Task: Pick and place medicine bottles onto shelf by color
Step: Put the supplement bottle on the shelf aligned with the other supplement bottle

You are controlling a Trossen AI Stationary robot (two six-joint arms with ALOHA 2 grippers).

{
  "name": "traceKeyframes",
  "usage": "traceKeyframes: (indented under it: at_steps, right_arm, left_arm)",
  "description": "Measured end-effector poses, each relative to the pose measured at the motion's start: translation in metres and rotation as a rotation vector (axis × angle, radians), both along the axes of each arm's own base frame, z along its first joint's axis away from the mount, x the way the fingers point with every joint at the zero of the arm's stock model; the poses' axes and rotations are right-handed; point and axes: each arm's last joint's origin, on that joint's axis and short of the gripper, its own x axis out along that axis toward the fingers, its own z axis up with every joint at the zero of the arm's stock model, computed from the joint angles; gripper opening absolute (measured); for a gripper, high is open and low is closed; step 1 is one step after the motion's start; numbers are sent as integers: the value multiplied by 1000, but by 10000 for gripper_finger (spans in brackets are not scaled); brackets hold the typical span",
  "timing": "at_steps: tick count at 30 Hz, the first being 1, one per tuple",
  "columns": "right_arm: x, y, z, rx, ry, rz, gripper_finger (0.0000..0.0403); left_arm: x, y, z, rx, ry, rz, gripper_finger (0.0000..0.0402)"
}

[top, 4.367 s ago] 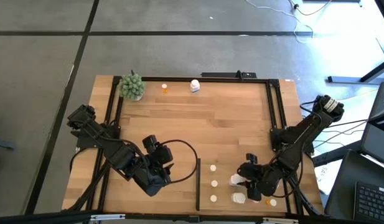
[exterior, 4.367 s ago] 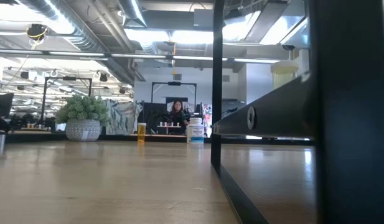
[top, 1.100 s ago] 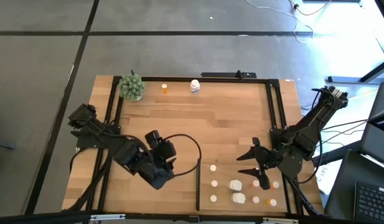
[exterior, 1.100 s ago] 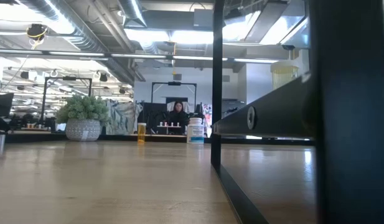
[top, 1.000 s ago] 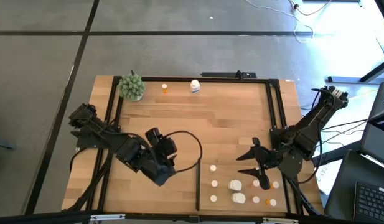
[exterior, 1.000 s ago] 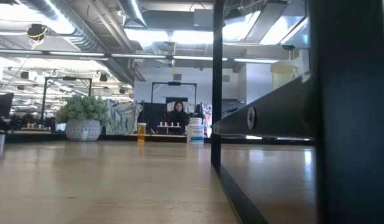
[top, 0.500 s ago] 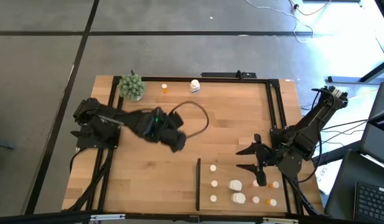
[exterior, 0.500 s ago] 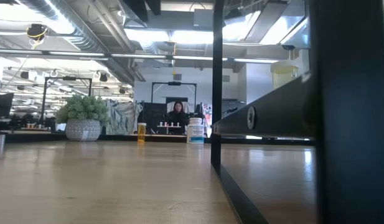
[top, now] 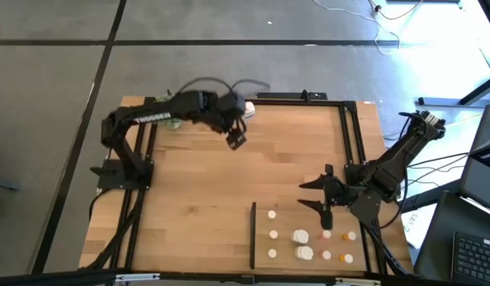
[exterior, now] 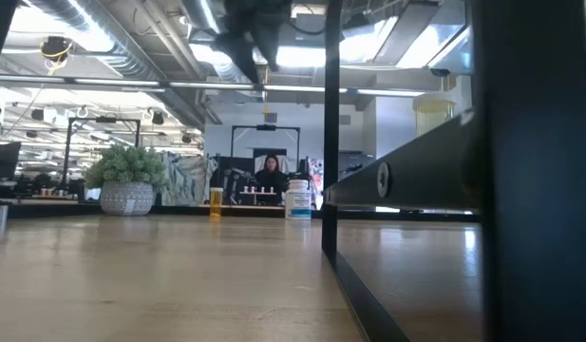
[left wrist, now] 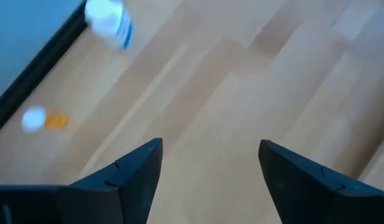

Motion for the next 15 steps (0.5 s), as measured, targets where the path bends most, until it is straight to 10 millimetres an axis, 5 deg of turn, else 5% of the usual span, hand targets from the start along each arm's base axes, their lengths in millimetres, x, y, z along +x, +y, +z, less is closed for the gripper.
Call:
traceKeyframes:
  at_steps: [8,15]
  right_arm:
    - [13,-17,0,-6,-9,-116,223]
    - [25,-37,1,-16,-24,-245,223]
  left_arm:
    - [-10,77,9,-19,-181,-63,260]
    - [-21,136,-11,-103,-222,-85,260]
